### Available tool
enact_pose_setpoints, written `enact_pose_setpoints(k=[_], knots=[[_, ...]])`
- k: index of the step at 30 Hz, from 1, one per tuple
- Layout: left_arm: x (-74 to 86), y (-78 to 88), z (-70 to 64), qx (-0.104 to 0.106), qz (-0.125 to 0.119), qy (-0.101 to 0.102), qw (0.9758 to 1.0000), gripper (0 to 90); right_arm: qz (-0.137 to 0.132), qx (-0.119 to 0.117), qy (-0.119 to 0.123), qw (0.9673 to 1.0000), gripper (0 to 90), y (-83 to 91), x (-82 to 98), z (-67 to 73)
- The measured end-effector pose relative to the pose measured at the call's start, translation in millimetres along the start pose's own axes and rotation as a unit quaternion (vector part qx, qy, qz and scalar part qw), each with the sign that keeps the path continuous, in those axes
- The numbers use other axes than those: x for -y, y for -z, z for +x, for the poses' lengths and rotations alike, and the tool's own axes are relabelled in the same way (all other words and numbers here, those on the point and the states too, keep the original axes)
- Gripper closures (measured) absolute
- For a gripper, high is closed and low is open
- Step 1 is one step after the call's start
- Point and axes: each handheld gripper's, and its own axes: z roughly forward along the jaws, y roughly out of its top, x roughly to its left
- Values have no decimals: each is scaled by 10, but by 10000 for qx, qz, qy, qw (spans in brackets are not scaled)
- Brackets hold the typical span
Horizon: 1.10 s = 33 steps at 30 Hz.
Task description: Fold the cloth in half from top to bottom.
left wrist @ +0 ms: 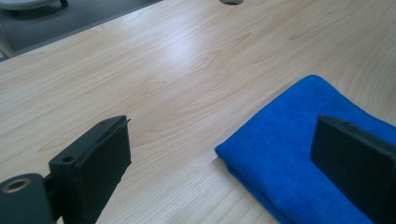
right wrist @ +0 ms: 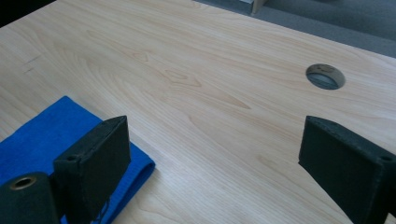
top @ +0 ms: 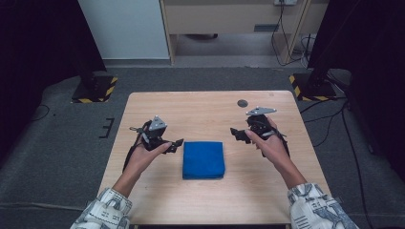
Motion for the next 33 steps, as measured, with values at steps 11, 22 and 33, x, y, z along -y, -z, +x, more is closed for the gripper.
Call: enact_pose_setpoints(k=[11, 22, 33], knots=[[140, 83, 241, -215, 6, 176, 9996, 42, -110, 174, -198, 9996, 89, 144, 73, -248], [250, 193, 437, -433, 18, 305, 9986, 42, -110, 459, -480, 9977, 86, 262, 310, -544], [389, 96, 540, -547, 258, 349, 9976, 46, -53, 762, -853, 9934, 106, 346, 619, -839]])
